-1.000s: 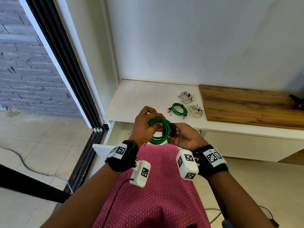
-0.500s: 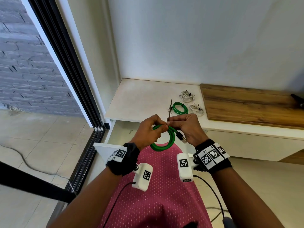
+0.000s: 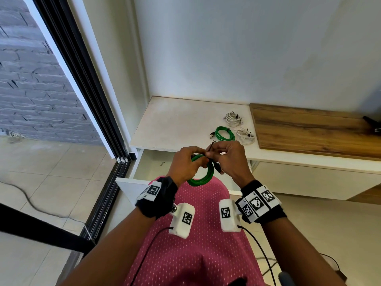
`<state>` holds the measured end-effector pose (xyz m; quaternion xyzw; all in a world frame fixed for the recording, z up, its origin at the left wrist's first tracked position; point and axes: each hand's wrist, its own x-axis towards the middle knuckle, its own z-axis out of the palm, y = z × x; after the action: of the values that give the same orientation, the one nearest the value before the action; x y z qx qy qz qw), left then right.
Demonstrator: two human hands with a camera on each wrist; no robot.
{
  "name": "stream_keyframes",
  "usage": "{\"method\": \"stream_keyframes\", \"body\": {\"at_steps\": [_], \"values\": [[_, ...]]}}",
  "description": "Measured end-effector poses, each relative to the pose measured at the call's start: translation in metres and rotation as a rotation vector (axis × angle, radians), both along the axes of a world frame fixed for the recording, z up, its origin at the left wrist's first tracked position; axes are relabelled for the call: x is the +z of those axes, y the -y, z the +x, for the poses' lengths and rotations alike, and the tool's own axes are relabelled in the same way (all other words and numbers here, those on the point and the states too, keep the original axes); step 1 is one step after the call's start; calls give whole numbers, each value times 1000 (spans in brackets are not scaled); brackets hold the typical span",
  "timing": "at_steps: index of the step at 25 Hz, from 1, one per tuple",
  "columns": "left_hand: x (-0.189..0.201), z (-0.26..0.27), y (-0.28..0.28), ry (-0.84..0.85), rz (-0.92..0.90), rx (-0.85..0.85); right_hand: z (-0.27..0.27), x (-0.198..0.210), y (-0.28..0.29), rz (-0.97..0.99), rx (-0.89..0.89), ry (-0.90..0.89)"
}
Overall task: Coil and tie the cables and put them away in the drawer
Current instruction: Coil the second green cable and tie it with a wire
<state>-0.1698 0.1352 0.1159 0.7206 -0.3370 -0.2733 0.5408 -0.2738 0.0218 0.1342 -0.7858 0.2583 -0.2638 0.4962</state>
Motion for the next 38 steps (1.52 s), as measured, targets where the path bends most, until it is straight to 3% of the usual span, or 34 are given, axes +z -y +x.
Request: {"method": "stream_keyframes", "body": {"at_steps": [3, 6, 10, 13, 15, 18, 20, 22, 24, 26, 31, 33, 38], "values": [[-2, 1, 0, 18, -35, 62, 0, -4, -3, 3, 18, 37], [-1, 3, -1, -67, -84, 95, -3, -4, -8, 1, 39, 78], [-4, 4, -4, -423, -169, 133, -4, -7, -11, 38, 81, 113], [-2, 8, -5, -602, -201, 125, -5, -13, -12, -188, 67, 1], [-1, 11, -6, -590, -172, 112, -8, -13, -10, -382, 59, -101], [0, 10, -8, -455, -159, 97, -14, -7, -1, -308, 239, -136], [3, 10, -10, -360, -198, 66, -20, 2, 6, 10, 407, -42], [8, 10, -12, -211, -200, 1, -22, 6, 8, 452, 364, 114], [10, 10, -14, 64, -138, -79, -19, 6, 7, 718, 263, 102], [9, 9, -14, 336, -73, -132, -15, 3, 5, 789, 235, 6], [4, 5, -14, 704, -59, -163, -13, 7, 5, 880, 225, -114], [0, 3, -13, 758, -83, -150, -13, 7, 6, 908, 204, -117], [0, -3, -13, 707, -163, -137, -11, 3, 3, 1091, 25, -10]]}}
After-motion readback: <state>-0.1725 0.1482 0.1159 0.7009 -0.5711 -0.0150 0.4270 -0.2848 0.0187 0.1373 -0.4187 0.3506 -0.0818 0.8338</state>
